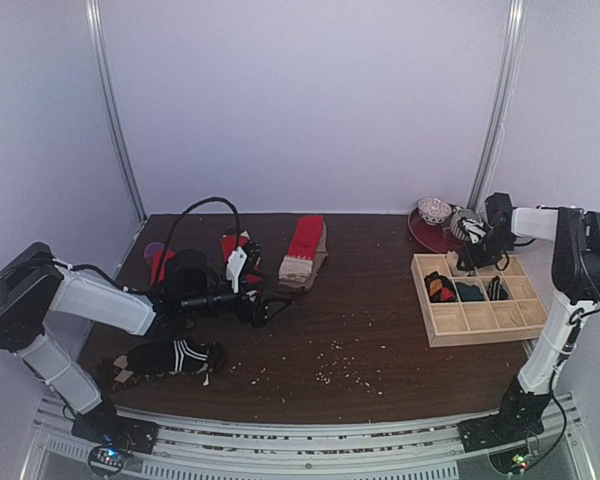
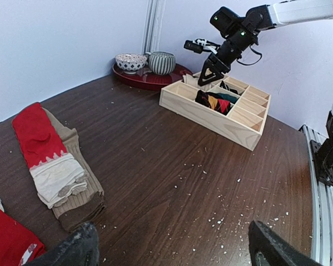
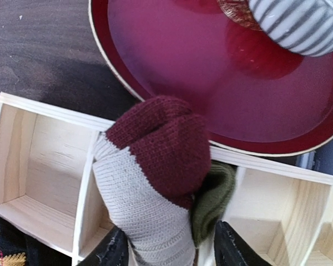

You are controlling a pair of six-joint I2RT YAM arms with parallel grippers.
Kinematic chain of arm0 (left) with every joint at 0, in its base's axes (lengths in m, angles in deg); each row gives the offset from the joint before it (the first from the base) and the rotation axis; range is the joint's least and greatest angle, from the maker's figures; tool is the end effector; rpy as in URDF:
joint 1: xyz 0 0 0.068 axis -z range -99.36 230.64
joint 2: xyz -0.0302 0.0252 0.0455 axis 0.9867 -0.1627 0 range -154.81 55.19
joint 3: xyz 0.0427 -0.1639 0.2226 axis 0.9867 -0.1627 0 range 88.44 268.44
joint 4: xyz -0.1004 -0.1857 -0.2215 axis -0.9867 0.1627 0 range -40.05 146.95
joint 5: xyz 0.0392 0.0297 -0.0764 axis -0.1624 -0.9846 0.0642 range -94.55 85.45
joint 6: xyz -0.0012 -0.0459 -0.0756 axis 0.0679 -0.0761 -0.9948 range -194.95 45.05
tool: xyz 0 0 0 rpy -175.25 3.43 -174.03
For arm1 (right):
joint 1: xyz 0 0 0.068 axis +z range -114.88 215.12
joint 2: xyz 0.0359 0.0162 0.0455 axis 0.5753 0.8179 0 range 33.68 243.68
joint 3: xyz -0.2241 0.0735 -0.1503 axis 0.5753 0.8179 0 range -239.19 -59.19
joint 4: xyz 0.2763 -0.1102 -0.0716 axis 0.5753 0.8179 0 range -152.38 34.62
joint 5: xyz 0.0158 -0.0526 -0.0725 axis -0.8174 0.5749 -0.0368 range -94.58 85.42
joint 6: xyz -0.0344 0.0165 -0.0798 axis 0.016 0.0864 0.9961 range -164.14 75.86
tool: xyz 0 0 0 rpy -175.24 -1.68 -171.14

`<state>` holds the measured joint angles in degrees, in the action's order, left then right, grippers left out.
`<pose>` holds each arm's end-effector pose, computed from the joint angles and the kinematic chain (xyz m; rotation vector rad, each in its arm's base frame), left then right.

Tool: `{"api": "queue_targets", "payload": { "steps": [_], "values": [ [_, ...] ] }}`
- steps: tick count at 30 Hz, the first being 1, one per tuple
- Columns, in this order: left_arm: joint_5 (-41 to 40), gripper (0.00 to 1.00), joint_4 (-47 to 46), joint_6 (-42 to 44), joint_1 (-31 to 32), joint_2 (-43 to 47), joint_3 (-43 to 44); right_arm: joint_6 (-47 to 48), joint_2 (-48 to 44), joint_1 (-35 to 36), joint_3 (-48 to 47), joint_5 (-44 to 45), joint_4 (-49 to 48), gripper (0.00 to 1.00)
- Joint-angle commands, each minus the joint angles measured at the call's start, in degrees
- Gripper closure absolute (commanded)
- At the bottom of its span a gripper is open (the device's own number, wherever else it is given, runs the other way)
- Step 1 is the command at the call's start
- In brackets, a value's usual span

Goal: Roll the socks
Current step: Place a pair of socks in the storage box, then adjust the pair of socks at the center of the board.

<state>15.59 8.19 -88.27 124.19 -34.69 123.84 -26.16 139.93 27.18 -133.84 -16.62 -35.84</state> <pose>0.2582 -0.2828 0.1492 0.7481 1.7453 -1.0092 0.4536 -0.0468 0.1436 -0.2998 2.5367 0.0988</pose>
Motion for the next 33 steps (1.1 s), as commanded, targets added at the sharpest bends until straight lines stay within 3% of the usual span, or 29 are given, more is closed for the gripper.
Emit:
{"api": "queue_targets", "payload": {
  "steps": [1, 14, 23, 28, 33],
  "values": [
    [-0.64, 0.07, -0.36, 1.19, -0.3, 1.05, 1.69, -0.7, -3.29, -0.93, -0.43, -1.77, 0.17, 0.47],
    [-0.39, 0.07, -0.44, 0.92, -0.3, -0.29, 2.31, -1.23, -0.96, 2.29, -0.89, -4.71, -1.5, 0.47],
    [0.06, 0.07, -0.19, 0.73, -0.3, -0.86, 2.56, -4.06, 2.67, 5.02, -1.83, 2.0, -6.35, 0.71],
    [0.07, 0.07, -0.24, 0.75, -0.31, -0.81, 2.32, -2.63, 7.25, 6.53, -5.28, 9.31, 2.61, 0.79],
    [0.4, 0.07, -0.74, 0.67, -0.31, -1.31, 2.13, -1.86, 12.86, 7.67, -6.62, 17.09, 12.1, 0.79]
  ]
}}
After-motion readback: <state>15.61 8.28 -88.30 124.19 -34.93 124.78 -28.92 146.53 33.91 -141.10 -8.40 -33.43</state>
